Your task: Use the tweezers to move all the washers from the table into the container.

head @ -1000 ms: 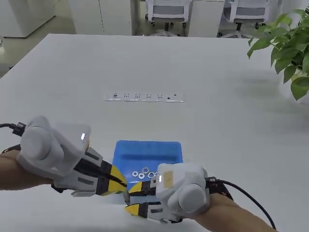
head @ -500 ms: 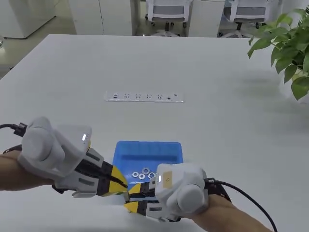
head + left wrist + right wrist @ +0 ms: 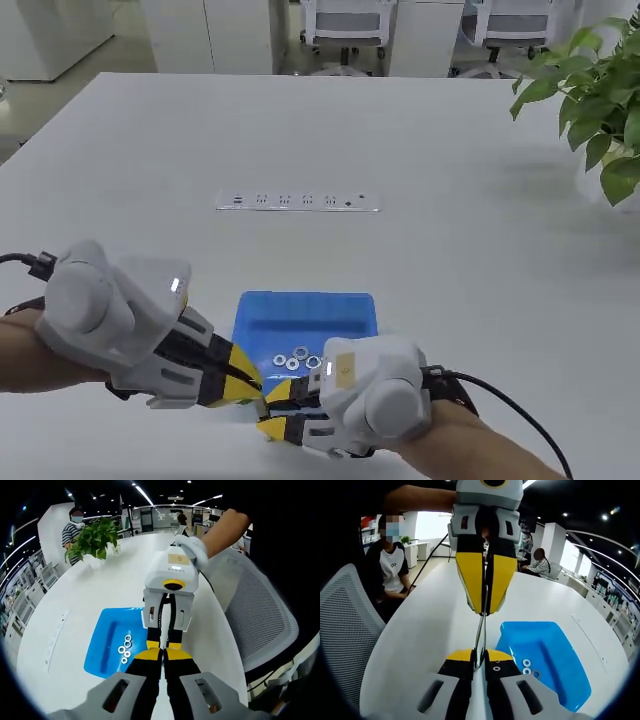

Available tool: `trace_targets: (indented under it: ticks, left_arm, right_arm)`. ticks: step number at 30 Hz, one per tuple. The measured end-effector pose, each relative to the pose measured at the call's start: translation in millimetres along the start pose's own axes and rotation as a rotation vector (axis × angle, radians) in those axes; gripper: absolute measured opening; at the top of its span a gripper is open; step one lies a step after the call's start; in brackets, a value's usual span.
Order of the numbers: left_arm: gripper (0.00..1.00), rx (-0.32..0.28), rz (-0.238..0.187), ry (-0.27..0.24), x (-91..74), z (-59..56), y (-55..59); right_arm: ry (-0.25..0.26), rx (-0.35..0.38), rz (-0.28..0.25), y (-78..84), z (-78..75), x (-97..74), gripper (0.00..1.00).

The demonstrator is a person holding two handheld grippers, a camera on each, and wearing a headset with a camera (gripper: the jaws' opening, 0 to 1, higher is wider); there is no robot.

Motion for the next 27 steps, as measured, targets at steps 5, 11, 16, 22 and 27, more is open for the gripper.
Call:
trace_targets:
  ticks: [5, 11, 16, 22, 27]
  left_arm:
    - [0.05, -0.002, -0.005, -0.006, -0.9, -0.6, -3.8]
    - [0.06, -0.009, -0.029, -0.018, -4.1, -0.9, -8.6]
    - [0.07, -0.023, -0.054, -0.03, -7.8, -1.0, -12.5]
    - [0.18, -0.046, -0.076, -0.04, -9.2, -3.9, -11.9]
    - [0.29, -0.086, -0.11, -0.065, -13.0, -4.1, -8.0]
  right_arm:
    - [0.003, 0.006, 0.0, -1.5, 0.0, -3.3, 0.09]
    - [0.007, 0.043, -0.014, -4.8, -0.7, -8.8, 0.09]
    - [0.009, 0.072, -0.034, -10.9, -0.6, -13.7, 0.09]
    - [0.018, 0.071, -0.042, -20.7, -4.7, -20.9, 0.09]
    - [0.024, 0.066, -0.048, -28.1, -8.2, -27.1, 0.09]
Point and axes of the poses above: the centre of the closed fingertips' face, and the gripper's own axes: x roughly forward along the fingers, z roughly to its left, y roughly out of its underside, the point moved 7 cm from there along -x, roughly backward along the fingers, and after that the axes turned 5 degrees about z, right-handed, at the moved point
